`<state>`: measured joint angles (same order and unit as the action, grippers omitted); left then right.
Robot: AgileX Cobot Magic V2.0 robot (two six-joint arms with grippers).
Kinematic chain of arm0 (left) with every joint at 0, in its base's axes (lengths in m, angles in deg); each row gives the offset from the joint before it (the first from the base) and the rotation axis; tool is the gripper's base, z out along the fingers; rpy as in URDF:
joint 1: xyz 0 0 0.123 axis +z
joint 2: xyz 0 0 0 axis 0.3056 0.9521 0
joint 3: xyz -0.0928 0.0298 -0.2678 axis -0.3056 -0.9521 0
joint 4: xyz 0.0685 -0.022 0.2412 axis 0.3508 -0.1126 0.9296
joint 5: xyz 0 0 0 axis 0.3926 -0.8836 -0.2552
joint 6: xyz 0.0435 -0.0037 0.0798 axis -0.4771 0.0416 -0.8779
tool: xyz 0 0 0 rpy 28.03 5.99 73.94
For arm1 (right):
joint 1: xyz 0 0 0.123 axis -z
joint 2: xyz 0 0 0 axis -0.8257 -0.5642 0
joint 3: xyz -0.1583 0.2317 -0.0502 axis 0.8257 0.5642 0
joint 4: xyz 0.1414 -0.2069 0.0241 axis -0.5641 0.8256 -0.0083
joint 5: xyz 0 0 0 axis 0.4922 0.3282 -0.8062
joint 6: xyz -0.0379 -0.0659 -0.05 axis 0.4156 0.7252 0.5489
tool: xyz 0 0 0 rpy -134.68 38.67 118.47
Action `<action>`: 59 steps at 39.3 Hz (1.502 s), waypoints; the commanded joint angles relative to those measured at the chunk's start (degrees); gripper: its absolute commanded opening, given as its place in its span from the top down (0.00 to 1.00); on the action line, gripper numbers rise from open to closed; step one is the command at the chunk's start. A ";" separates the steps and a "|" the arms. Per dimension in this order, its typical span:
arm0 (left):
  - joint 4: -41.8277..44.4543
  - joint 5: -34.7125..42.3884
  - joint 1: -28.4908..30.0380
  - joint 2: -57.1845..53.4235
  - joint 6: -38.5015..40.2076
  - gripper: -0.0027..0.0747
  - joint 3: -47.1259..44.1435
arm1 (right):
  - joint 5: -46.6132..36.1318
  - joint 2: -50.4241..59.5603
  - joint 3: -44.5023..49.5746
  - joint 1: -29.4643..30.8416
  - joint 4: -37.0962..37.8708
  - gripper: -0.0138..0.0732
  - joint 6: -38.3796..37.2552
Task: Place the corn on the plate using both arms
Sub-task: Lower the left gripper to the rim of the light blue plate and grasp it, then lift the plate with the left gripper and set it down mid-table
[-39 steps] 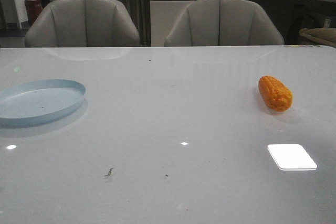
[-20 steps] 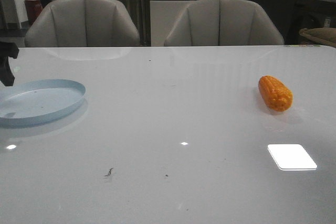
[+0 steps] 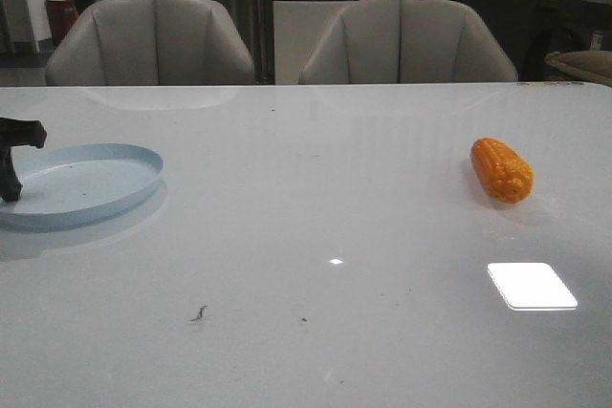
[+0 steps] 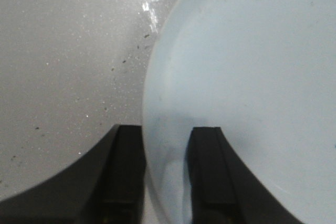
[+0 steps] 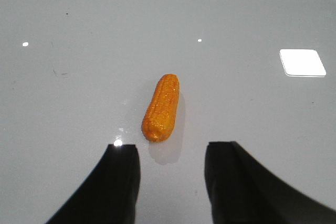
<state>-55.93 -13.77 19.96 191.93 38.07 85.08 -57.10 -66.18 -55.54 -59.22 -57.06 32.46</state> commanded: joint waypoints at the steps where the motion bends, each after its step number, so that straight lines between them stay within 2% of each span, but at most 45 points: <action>1: -0.81 2.88 0.09 -2.77 0.54 0.84 1.86 | -3.82 0.17 -2.02 0.34 0.41 0.37 0.10; 14: -0.95 4.92 0.09 -3.00 0.54 0.84 5.32 | -1.49 0.17 -2.02 0.34 0.41 0.37 0.10; 18: -1.90 2.72 0.09 -3.00 0.54 0.84 9.24 | -1.35 0.17 -2.02 0.34 0.41 0.37 0.10; 30: -14.15 -7.92 -0.55 -3.00 0.54 0.84 19.87 | -1.35 0.17 -2.02 0.34 0.41 0.37 0.10; 36: -16.12 -12.12 -2.97 -3.00 0.54 0.84 23.14 | -1.35 0.17 -2.02 0.34 0.41 0.37 0.10; 40: -17.04 -12.24 -5.61 -3.00 0.54 0.84 23.71 | -1.35 0.17 -2.02 0.34 0.41 0.37 0.10; 59: -17.59 -5.71 -18.28 -0.57 0.54 0.84 23.71 | -1.35 0.17 -2.02 0.34 0.41 0.37 0.10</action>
<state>-71.70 -23.34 3.52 194.13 38.39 106.81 -54.23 -66.18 -55.54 -59.22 -57.06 32.37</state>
